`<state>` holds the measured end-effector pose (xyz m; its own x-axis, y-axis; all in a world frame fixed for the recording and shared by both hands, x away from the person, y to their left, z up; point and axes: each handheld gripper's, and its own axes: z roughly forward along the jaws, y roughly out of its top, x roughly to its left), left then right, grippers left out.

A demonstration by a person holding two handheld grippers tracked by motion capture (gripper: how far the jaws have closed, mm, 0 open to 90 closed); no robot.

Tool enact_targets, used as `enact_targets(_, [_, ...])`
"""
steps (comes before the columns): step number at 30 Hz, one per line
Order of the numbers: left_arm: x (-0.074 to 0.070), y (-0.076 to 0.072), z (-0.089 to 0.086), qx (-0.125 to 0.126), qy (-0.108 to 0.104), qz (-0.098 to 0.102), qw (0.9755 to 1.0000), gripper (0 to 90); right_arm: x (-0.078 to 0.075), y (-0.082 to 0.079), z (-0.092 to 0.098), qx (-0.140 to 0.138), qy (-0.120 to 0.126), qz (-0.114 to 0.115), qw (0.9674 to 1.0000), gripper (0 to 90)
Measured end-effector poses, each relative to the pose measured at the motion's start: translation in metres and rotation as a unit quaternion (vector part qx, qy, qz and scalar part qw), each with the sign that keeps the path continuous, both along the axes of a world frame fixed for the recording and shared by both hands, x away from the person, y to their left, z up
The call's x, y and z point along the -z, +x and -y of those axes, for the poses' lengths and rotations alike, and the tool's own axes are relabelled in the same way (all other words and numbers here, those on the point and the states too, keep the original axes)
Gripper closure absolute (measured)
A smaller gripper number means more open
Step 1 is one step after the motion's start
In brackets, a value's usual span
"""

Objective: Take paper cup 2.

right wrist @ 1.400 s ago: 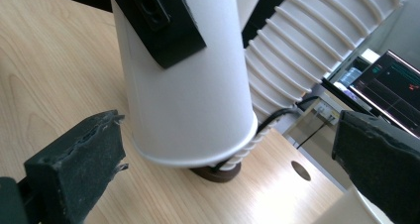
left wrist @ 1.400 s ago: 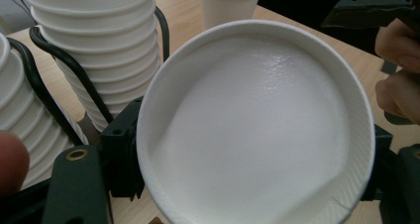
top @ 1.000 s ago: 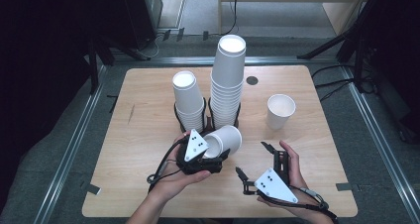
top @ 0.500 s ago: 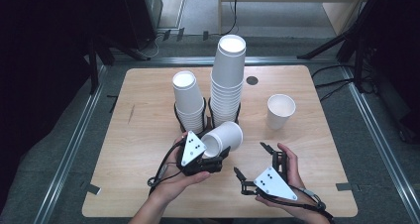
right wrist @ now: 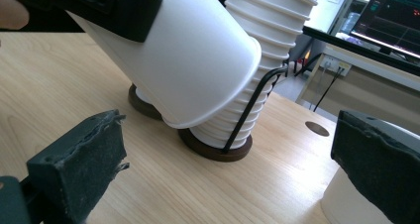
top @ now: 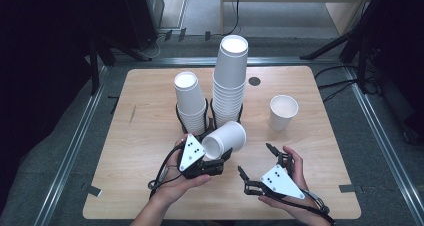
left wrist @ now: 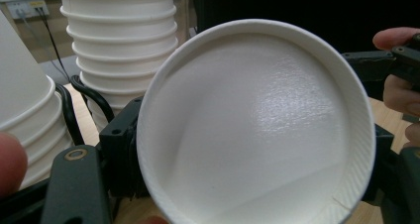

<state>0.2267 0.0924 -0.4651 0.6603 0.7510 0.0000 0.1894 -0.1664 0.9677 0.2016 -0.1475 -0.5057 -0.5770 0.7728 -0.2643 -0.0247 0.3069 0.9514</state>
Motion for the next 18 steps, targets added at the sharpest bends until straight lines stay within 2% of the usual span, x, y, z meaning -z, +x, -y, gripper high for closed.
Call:
enact_targets(3, [0.0002, -0.0003, -0.0012, -0.001, -0.005, 0.006, 1.0000, 23.1, -0.0004, 0.0007, 0.0004, 0.006, 0.006, -0.001, 1.0000, 0.6])
enact_targets(7, [0.0004, -0.0006, -0.0020, -0.004, -0.010, 0.015, 0.9998, 23.1, -0.0017, 0.0014, 0.0006, 0.012, 0.032, -0.015, 0.9993, 0.6])
enact_targets(10, [0.0011, -0.0006, -0.0028, -0.005, -0.012, 0.021, 0.9997, 23.0, -0.0028, 0.0021, 0.0006, 0.015, 0.058, -0.031, 0.9977, 0.6])
enact_targets(15, [0.0028, -0.0015, -0.0040, -0.002, -0.017, 0.032, 0.9994, 23.0, -0.0037, 0.0028, -0.0005, 0.024, 0.088, -0.037, 0.9951, 0.7])
enact_targets(18, [0.0040, -0.0015, -0.0032, -0.003, -0.018, 0.034, 0.9993, 23.0, -0.0051, 0.0030, -0.0016, 0.030, 0.110, -0.049, 0.9922, 0.8])
